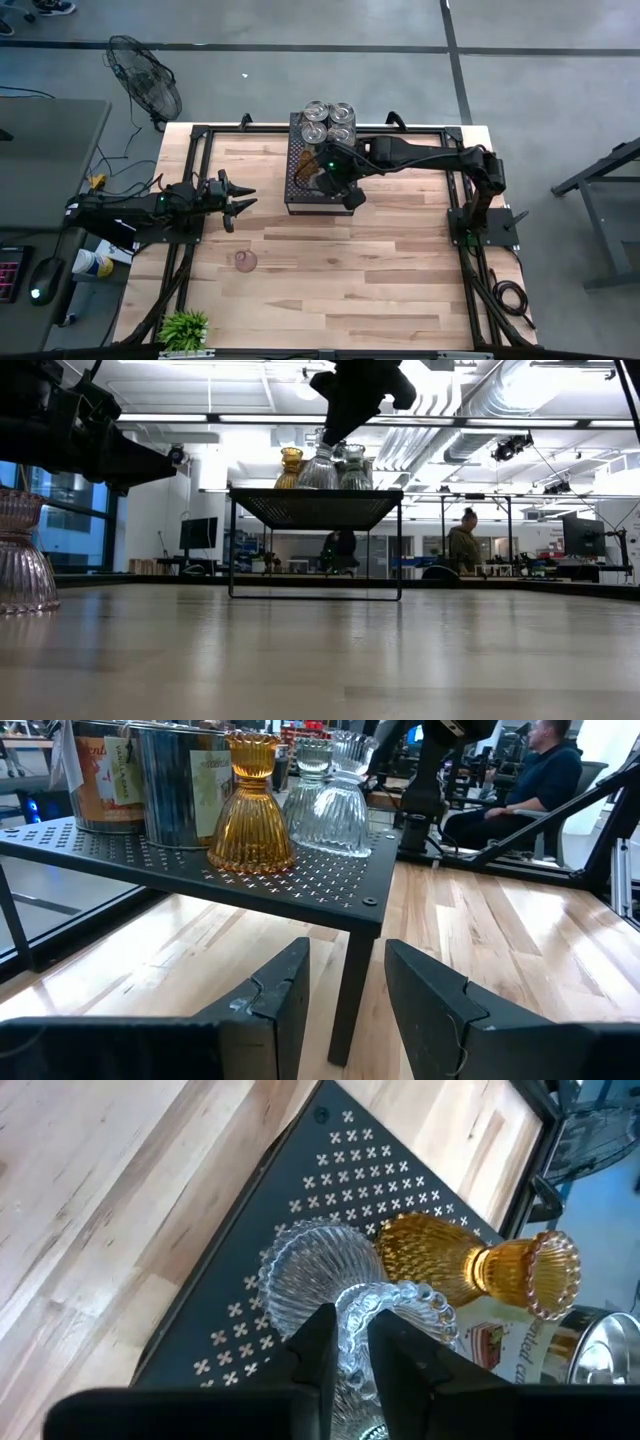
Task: Pick & Place candle stick holders
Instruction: Put the transparent candle holder on the black shelf
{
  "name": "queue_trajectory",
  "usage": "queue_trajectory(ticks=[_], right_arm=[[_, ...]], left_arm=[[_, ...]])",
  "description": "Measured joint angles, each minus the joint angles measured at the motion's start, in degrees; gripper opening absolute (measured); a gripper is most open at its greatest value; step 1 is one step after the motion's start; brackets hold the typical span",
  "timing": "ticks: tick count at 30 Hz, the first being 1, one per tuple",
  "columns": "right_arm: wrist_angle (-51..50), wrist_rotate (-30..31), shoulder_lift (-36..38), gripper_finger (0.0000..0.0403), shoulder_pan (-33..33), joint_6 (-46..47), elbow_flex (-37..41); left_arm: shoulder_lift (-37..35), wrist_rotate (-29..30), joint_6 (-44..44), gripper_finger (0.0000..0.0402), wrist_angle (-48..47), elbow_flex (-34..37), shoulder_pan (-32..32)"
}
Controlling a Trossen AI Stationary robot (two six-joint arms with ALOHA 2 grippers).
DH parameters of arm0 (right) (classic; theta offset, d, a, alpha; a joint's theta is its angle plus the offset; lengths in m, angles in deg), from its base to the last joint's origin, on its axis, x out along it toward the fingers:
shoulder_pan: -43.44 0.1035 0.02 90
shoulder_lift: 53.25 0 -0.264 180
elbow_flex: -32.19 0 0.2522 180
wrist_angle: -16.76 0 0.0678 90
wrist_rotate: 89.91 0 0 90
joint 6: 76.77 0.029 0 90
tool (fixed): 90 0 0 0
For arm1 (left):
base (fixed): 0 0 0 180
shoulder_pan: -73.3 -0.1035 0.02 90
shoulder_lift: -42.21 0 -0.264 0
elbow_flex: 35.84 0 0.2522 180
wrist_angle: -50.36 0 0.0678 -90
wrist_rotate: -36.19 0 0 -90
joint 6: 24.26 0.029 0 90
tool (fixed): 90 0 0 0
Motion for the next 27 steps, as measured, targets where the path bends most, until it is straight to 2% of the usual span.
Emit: queue_trajectory(ticks=[9, 18, 27], right_arm=[[-0.7, 0.0, 0.0, 0.0033, 0.0, 0.0, 0.0], [-0.5, 1.0, 0.0, 0.0077, 0.0, 0.0, 0.0], [2.1, 2.1, 0.0, 0.0087, 0.0, 0.0, 0.0]], left_arm=[[0.0, 0.0, 0.0, 0.0128, 0.0, 0.0, 0.0], [0.0, 0.0, 0.0, 0.0128, 0.0, 0.0, 0.0], [0.0, 0.0, 0.0, 0.0128, 0.0, 0.0, 0.0]])
